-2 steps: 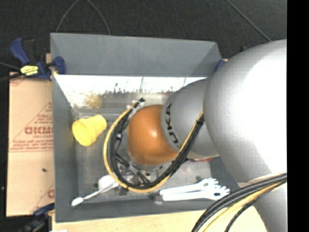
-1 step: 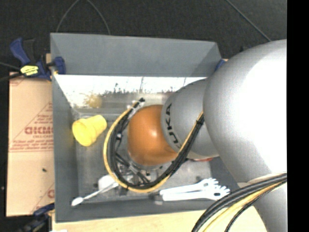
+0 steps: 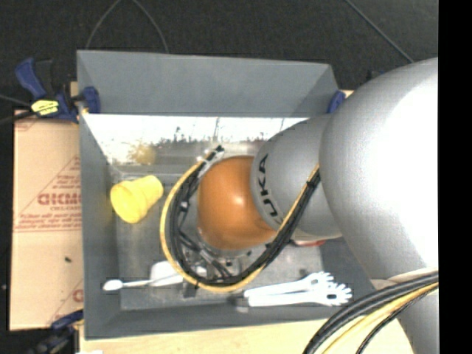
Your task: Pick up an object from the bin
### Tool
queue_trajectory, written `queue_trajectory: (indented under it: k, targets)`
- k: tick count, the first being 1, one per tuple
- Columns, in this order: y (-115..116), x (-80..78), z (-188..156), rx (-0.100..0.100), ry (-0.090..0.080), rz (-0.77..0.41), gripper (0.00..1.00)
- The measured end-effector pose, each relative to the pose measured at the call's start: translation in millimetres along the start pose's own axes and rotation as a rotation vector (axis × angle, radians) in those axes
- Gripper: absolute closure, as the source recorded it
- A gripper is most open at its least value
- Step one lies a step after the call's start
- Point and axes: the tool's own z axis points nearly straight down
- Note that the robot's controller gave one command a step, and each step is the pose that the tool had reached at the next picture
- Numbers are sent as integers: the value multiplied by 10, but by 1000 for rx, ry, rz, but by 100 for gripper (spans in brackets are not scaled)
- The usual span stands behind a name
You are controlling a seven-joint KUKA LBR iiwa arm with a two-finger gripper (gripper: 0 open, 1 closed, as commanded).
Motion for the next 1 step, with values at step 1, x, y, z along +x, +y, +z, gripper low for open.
queue_trajectory:
  k: [1]
  targets:
    - [5, -19, -186, -3, -7, 1, 100]
